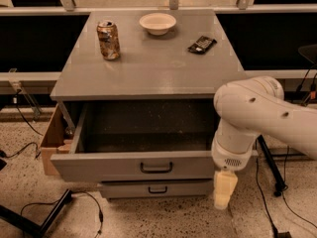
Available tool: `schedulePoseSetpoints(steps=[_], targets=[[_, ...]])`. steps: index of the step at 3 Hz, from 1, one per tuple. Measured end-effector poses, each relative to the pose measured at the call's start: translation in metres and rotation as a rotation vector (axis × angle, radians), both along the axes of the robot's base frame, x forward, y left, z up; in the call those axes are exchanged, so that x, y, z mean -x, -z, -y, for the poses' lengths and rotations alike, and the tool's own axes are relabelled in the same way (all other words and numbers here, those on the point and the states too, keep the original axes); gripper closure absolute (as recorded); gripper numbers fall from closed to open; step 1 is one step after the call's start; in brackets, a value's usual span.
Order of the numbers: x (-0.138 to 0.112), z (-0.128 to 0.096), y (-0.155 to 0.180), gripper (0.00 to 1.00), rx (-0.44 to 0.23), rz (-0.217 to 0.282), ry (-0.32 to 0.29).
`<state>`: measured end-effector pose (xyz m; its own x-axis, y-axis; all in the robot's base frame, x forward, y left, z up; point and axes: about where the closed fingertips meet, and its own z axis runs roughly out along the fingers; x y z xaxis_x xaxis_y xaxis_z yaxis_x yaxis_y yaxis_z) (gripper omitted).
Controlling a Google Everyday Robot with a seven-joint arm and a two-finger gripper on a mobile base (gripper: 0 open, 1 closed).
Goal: Open top drawer
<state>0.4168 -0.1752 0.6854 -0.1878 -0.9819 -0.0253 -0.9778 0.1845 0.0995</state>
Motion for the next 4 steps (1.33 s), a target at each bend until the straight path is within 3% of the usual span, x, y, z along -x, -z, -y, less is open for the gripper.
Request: schedulePoseSetpoints(steps=[1,2,3,4], targets=[[0.046,-0.017,-0.016,0.41,0.002,-0.044,-0.023],[0.064,-0.024,-0.026,0.71,0.005,-0.069,-0.037],[0.064,-0.024,-0.028,0.62,0.005,-0.069,-0.037],[0.064,-0.024,-0.027,0.39,0.006,-0.069,-0.038]])
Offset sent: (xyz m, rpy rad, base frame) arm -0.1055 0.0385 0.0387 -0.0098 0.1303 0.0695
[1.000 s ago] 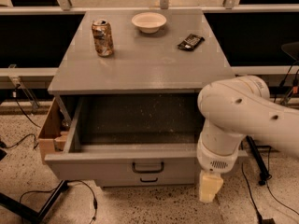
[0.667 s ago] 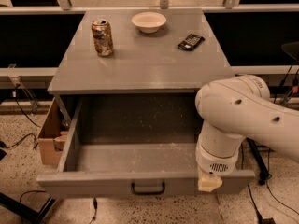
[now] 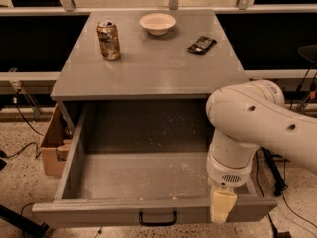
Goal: Open top drawer
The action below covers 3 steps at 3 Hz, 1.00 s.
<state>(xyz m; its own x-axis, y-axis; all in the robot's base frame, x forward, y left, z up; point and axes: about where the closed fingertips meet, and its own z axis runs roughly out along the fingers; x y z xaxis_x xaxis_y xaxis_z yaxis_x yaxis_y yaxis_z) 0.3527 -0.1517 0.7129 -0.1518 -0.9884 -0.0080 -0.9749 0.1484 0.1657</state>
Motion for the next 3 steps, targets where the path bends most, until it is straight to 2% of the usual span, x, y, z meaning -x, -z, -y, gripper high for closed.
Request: schedulePoseSetpoints(steps=[1,2,3], targets=[[0.001,0.0,0.0,0.16,0.001,0.0,0.0],[-0.007,0.006,-0.009,0.0,0.029,0.05,-0.005],[-0.013,0.015,-0.009,0.0,0.03,0.098,-0.005]])
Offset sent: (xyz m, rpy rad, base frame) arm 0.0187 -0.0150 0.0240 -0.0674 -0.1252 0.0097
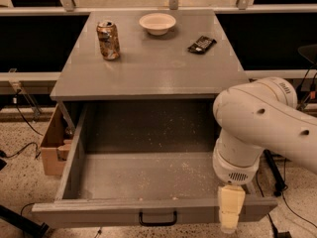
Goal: Open top drawer
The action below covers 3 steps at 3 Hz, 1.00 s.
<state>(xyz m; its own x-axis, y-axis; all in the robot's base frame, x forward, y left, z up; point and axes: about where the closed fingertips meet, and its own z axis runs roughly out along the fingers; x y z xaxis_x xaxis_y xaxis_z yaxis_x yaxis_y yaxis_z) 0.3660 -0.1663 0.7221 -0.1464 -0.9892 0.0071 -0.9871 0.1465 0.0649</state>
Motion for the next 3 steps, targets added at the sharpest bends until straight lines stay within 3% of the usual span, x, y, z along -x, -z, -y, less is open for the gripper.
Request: schedulePoseSetpoints(steps=[1,3], targets=[[0.018,0.01,0.023,0.26,-0.051,-0.036,0.032],[0.025,0.007,0.041,0.72,-0.08,-0.089,0.018]])
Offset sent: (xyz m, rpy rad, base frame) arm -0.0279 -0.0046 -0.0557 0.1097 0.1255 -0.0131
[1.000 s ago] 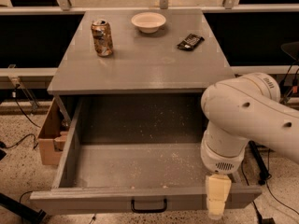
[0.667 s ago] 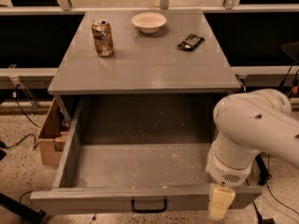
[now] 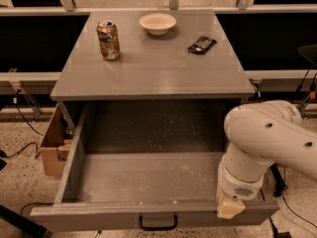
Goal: Open top drawer
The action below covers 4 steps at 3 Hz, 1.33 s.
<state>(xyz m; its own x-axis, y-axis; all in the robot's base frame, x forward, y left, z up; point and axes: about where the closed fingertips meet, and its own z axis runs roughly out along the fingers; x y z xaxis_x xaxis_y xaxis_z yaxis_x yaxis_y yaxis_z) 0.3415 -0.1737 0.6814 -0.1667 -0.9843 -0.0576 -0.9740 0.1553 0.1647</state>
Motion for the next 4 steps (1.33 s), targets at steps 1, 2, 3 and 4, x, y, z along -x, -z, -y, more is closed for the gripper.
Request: schedulePoseSetpoints(steps=[1,2,3,4], targets=[[0.008,0.002,-0.009,0.95,0.017,-0.002,-0.004],[0.01,0.004,-0.014,0.0,0.025,-0.004,-0.003],[0.01,0.004,-0.014,0.0,0.025,-0.004,-0.003],[-0.003,0.026,-0.051,0.0,0.089,0.04,0.021]])
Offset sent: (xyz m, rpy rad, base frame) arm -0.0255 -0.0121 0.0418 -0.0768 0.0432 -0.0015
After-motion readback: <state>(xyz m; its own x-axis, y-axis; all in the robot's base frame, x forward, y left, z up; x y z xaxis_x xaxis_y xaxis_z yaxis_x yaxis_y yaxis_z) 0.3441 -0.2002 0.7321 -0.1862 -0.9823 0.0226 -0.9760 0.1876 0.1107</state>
